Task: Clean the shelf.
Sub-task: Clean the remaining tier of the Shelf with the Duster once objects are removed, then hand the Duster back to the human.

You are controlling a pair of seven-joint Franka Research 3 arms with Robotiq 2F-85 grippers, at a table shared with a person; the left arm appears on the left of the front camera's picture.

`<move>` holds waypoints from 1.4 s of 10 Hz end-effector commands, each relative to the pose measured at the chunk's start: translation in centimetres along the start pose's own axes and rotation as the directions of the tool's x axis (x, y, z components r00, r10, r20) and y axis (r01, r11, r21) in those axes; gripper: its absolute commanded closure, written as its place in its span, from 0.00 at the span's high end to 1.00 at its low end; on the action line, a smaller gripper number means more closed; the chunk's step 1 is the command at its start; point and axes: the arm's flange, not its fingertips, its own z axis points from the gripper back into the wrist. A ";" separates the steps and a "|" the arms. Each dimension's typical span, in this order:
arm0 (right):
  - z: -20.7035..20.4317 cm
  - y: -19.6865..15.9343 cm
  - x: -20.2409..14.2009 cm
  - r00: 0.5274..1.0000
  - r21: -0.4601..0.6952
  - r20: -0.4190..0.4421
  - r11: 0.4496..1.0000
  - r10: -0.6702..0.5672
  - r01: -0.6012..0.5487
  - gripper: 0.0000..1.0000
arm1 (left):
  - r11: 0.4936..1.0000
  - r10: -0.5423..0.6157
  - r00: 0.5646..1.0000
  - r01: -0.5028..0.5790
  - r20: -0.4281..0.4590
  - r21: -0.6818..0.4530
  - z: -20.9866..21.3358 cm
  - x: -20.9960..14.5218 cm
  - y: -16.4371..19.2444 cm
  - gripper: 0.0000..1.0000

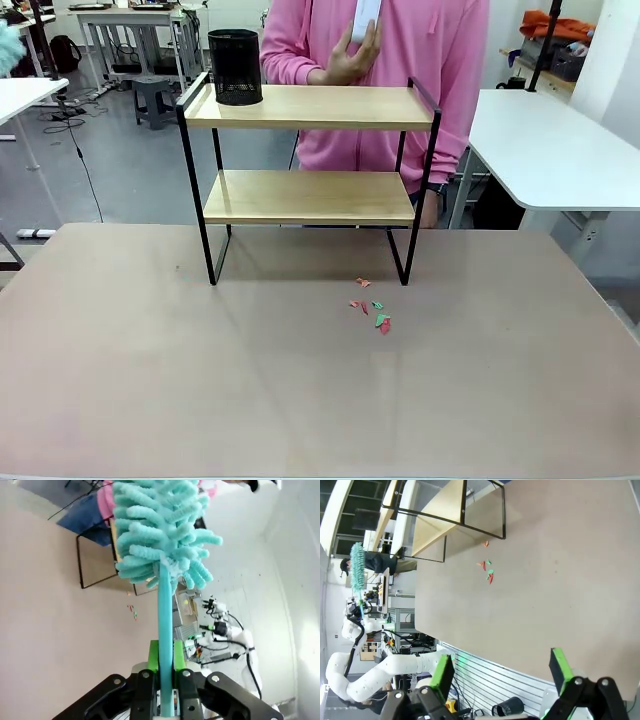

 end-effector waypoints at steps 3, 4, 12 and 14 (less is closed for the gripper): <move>-0.1 0.0 0.1 1.000 0.025 0.013 0.999 0.023 -0.023 1.00 | 0.959 0.277 0.956 -0.270 -0.095 0.083 -7.5 3.1 4.1 0.00; -0.1 0.0 0.1 1.000 0.025 0.013 0.999 0.023 -0.023 1.00 | 0.937 0.339 0.927 -0.318 -0.161 0.146 -9.6 3.2 5.2 0.00; -0.1 0.0 0.1 1.000 0.025 0.013 0.999 0.023 -0.023 1.00 | 0.975 0.211 0.975 -0.206 -0.069 0.084 -6.5 2.3 4.5 0.00; -0.1 0.0 0.1 1.000 0.025 0.013 0.999 0.023 -0.023 1.00 | 0.975 0.211 0.975 -0.206 -0.069 0.084 -6.5 2.3 4.5 0.00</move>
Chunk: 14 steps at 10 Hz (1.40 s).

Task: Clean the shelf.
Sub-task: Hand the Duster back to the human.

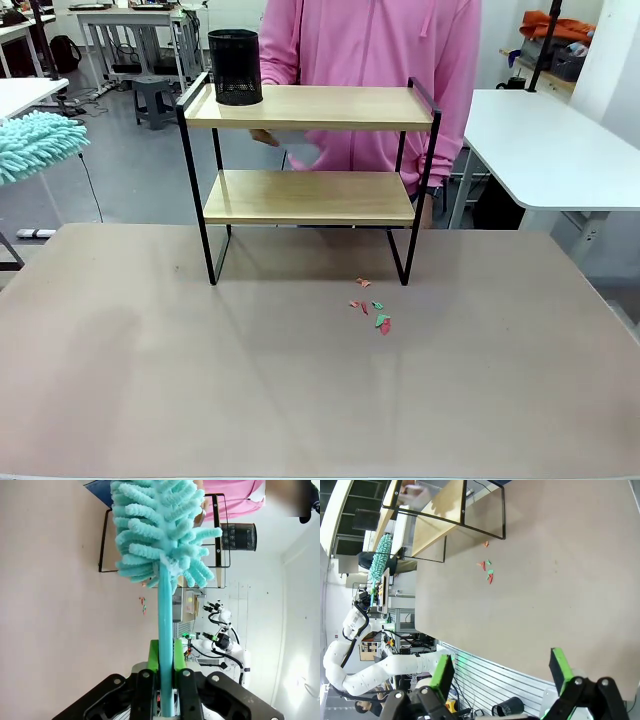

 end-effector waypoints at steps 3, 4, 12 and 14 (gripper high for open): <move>1.6 0.7 0.3 0.998 0.064 0.056 0.997 0.039 -0.042 1.00 | 0.992 -0.099 0.994 0.095 -0.043 -0.084 -1.1 -0.9 -2.4 0.12; 3.7 2.9 2.0 0.985 0.120 0.135 0.985 0.109 -0.125 1.00 | 0.955 -0.198 0.979 0.185 -0.037 -0.233 -1.5 -1.2 -5.4 0.12; 3.0 17.7 3.7 0.865 0.470 0.142 0.737 0.481 -0.487 1.00 | 0.900 -0.436 0.453 0.197 -0.777 -0.390 -9.8 -8.9 -13.4 0.12; 3.0 17.7 3.7 0.865 0.470 0.142 0.737 0.481 -0.487 1.00 | 0.783 -0.540 0.652 0.157 -0.532 -0.602 -9.8 -11.0 -16.2 0.12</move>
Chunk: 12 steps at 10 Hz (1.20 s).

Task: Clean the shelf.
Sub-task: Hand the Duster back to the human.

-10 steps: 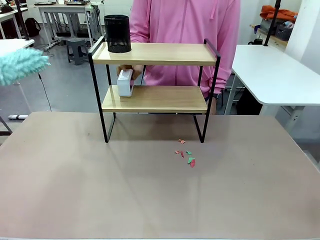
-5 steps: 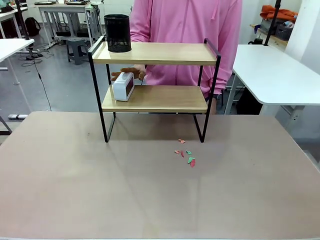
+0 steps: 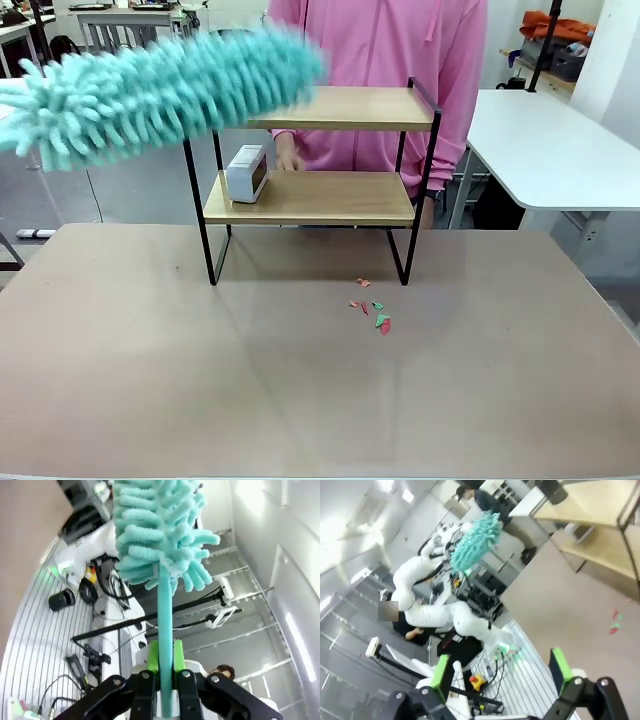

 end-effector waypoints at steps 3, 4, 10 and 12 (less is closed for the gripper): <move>-7.4 -1.2 1.5 0.994 0.087 -0.104 0.996 0.043 -0.034 1.00 | 0.984 0.019 0.964 -0.066 -0.265 -0.168 -4.3 1.7 2.5 0.12; -10.8 -1.7 2.7 0.993 0.130 -0.089 0.990 0.074 -0.062 1.00 | 0.978 0.004 0.947 -0.071 -0.321 -0.198 -5.4 1.9 2.7 0.12; -18.5 -3.0 1.4 0.980 0.141 -0.198 0.989 -0.012 0.041 1.00 | 0.971 0.132 0.894 -0.204 -0.429 -0.127 -9.4 1.9 6.7 0.12; -21.3 -4.8 0.7 0.952 0.011 -0.266 0.987 -0.154 0.163 1.00 | 0.965 0.208 0.872 -0.256 -0.443 -0.052 -8.2 1.5 7.9 0.12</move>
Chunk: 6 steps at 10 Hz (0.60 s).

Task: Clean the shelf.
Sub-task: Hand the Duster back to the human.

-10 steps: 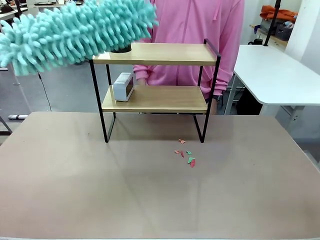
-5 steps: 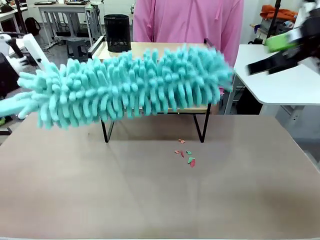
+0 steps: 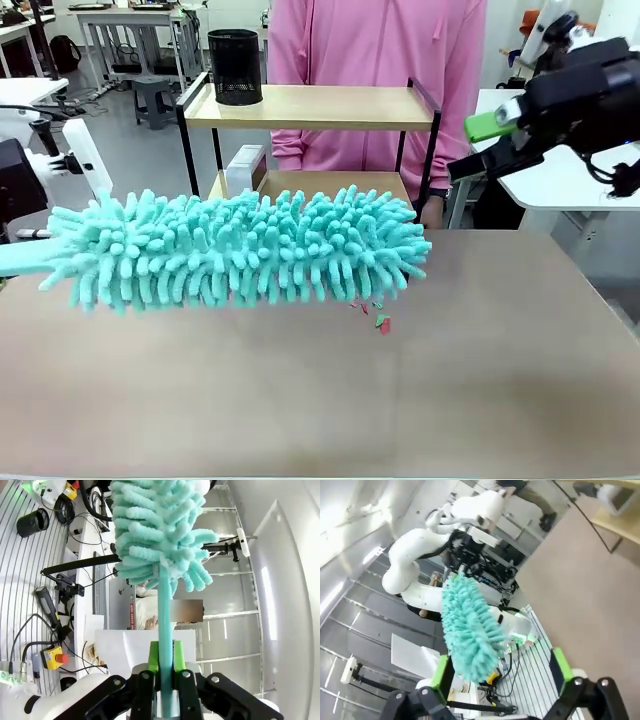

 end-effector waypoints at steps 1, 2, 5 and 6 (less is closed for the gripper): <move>-2.8 -1.0 0.7 0.992 0.010 -0.097 0.997 -0.076 0.077 1.00 | 0.999 0.037 0.999 -0.036 -0.026 0.031 -0.3 0.6 0.9 0.12; -4.1 -1.3 1.1 0.990 0.025 -0.113 0.996 -0.082 0.085 1.00 | 0.998 0.050 0.998 -0.048 -0.048 0.032 -0.8 1.0 1.2 0.12; -8.4 -1.8 0.4 0.965 0.078 -0.245 0.990 -0.096 0.118 1.00 | 0.996 0.073 0.995 -0.070 -0.069 0.051 -1.4 1.6 1.4 0.12; -9.9 -1.7 -0.4 0.951 0.103 -0.296 0.987 -0.086 0.121 1.00 | 0.997 0.064 0.995 -0.060 -0.070 0.052 -1.4 1.8 1.4 0.12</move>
